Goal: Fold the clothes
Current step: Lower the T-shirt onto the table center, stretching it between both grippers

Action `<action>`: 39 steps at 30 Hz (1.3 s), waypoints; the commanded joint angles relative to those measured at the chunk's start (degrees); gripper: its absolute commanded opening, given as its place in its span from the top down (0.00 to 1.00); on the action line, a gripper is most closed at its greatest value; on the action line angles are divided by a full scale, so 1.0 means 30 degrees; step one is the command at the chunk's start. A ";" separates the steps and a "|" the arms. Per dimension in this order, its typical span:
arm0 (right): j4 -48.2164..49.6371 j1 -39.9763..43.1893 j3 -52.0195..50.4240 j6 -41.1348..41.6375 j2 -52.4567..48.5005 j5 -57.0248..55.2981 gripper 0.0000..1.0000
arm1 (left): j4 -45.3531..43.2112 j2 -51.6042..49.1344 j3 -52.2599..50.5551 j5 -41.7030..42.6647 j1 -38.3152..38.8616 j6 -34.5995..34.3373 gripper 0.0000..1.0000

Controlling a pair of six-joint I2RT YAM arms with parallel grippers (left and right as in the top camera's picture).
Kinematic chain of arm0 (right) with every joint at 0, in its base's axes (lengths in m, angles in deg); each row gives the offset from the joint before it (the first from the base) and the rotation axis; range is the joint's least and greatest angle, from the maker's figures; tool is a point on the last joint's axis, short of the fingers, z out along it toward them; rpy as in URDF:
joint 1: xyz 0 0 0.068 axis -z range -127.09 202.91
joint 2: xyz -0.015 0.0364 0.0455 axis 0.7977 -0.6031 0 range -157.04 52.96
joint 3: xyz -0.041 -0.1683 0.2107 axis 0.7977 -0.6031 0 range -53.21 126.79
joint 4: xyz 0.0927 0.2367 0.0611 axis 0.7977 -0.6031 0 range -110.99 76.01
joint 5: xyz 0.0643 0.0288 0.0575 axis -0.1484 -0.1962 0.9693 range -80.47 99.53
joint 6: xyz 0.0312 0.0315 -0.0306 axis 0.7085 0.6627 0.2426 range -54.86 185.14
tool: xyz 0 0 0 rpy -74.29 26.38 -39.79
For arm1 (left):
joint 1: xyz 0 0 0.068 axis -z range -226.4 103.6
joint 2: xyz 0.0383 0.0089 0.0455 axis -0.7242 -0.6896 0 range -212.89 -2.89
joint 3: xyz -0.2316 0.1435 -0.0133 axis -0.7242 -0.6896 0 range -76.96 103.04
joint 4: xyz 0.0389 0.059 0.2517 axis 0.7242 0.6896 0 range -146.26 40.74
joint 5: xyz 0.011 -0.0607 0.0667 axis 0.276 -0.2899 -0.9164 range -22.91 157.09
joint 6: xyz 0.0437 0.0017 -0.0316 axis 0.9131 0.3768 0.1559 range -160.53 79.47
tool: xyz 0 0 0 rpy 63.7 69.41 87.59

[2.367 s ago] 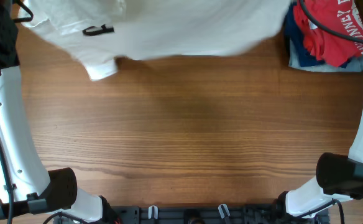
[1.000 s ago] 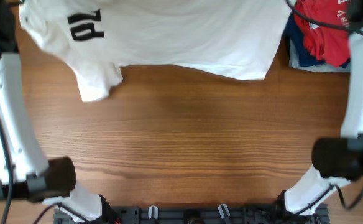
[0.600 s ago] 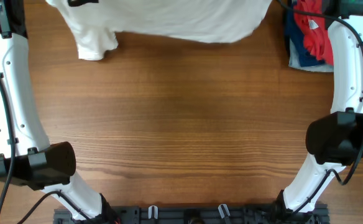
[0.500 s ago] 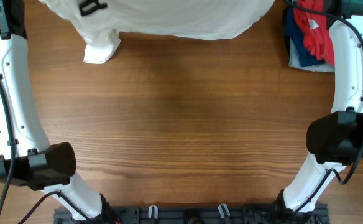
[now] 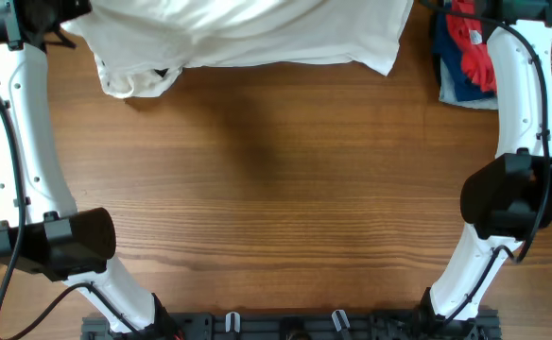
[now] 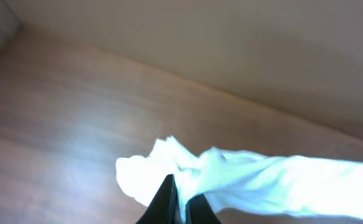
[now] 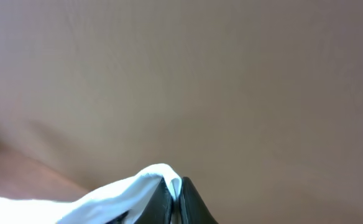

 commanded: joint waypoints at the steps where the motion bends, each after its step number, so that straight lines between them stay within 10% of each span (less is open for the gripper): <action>1: -0.2135 0.0248 0.0219 -0.1282 0.2339 0.0823 0.96 | 0.1661 0.1450 0.0131 0.1486 -0.0160 -0.0539 0.96; 19: -1.9307 0.0291 0.0182 -0.4313 0.5756 -0.1537 0.96 | 1.0768 0.5581 -0.0364 0.2084 -0.0080 -0.2470 0.96; 39: -2.2819 0.0291 -0.5056 -0.3825 0.5690 -0.2594 0.96 | 1.0367 0.5552 -1.0426 0.1872 0.0270 -0.4138 0.96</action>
